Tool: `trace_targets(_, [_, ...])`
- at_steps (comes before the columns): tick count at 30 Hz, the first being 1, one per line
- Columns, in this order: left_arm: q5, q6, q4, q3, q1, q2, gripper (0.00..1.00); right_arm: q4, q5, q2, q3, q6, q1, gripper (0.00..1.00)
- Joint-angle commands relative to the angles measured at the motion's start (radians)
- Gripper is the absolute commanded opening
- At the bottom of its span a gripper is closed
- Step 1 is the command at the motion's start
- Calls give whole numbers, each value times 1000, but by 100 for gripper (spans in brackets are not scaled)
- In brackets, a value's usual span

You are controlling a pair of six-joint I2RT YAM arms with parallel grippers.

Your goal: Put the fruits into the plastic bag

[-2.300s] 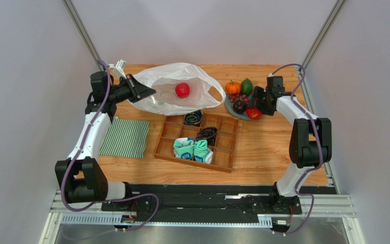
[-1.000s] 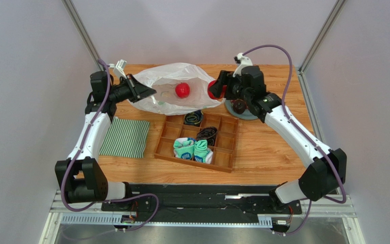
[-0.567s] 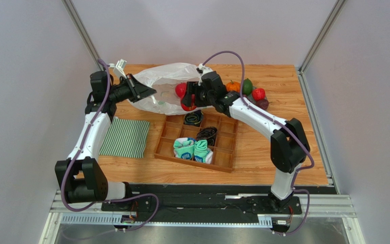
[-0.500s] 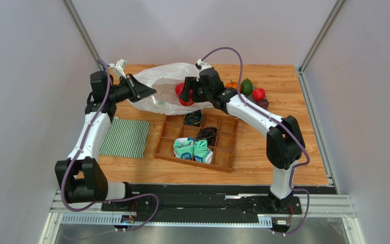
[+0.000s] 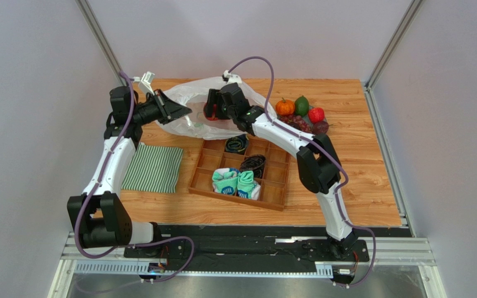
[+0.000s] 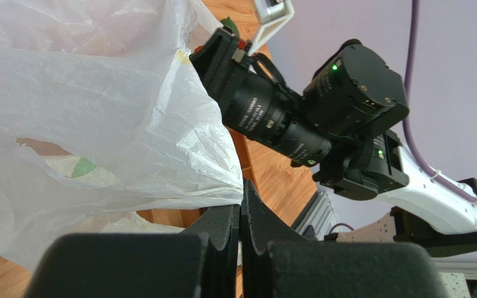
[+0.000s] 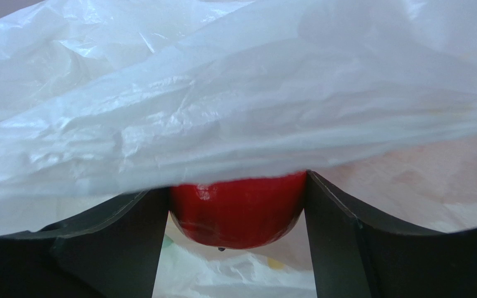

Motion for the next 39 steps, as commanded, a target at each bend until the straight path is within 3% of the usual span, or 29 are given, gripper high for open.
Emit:
trace_targets(1, [26,-18,52,18,0,-32,0,43,45,83,137,51,20,45])
trace_targets(4, [28,-19,52,17,0,-32,0,-7,42,140,213,58,26,48])
trace_targets(7, [28,-19,52,17,-1,-33,0,-15,36,155,210,71,26,56])
trace_targets(8, [29,-21,52,17,0,-36,0,-12,26,157,207,64,26,66])
trace_targets(11, [31,-25,52,17,0,-35,0,-8,-7,164,210,45,26,80])
trace_targets(14, [32,-27,52,17,-1,-36,0,-11,-35,172,223,26,26,85])
trace_targets(17, [32,-27,52,17,0,-36,0,-12,-55,177,231,15,26,100])
trace_targets(25, [34,-28,52,15,0,-36,0,6,-81,155,210,9,26,99])
trace_targets(33, [22,-19,52,15,0,-44,0,155,-107,-29,-39,-54,26,96])
trace_targets(39, [19,-19,52,17,3,-40,0,103,-127,-135,-124,-130,26,94])
